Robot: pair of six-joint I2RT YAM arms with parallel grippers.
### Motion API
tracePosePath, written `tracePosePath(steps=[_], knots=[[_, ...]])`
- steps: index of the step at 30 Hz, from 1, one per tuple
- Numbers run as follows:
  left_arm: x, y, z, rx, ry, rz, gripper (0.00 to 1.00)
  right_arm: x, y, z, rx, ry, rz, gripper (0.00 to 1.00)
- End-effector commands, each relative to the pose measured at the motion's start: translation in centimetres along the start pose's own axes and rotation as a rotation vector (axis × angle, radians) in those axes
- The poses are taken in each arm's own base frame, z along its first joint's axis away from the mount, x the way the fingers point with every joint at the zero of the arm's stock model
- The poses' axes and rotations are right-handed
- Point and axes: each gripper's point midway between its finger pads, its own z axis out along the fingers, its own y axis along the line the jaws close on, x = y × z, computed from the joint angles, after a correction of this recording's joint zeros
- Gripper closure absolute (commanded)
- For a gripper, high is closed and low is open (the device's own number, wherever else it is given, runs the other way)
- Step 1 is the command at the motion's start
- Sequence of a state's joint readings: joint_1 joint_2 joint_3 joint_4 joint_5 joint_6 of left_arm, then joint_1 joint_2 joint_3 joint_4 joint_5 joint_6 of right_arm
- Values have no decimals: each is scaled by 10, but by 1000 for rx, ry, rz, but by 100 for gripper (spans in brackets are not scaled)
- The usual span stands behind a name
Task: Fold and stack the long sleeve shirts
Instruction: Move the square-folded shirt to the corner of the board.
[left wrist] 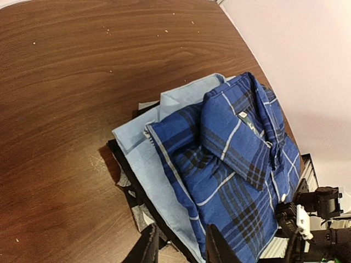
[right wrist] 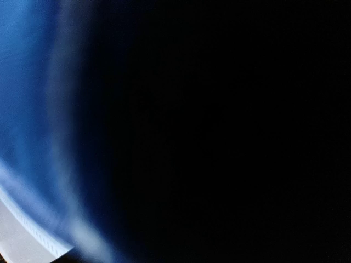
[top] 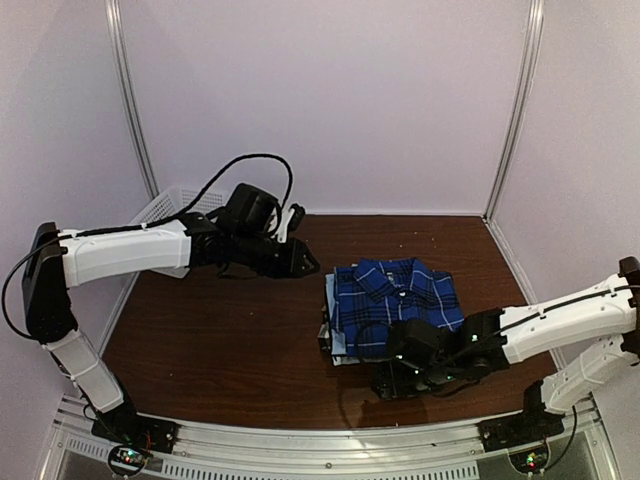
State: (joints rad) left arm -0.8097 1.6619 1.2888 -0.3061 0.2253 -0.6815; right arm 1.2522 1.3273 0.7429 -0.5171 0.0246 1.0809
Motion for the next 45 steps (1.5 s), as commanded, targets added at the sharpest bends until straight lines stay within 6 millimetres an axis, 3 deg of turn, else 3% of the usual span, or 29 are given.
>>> tracePosePath(steps=[1, 10, 17, 25, 32, 42, 45], knots=[[-23, -7, -20, 5, -76, 24, 69, -13, -5, 27, 53, -92, 15, 21], [-24, -3, -24, -8, -85, 19, 69, -25, -28, 60, 128, -116, 47, 21], [-27, -1, -25, -13, -88, 17, 69, -54, -47, 69, 168, -156, 63, 20], [-27, 2, -28, -23, -89, 16, 69, -104, -60, 83, 206, -190, 43, 21], [-28, 6, -32, -34, -94, 13, 70, -159, -72, 101, 219, -202, 32, 21], [-28, 12, -37, -45, -98, 11, 70, -220, -102, 133, 224, -179, 49, 21], [-27, 12, -38, -47, -99, 11, 70, -238, -103, 140, 198, -183, 64, 21]])
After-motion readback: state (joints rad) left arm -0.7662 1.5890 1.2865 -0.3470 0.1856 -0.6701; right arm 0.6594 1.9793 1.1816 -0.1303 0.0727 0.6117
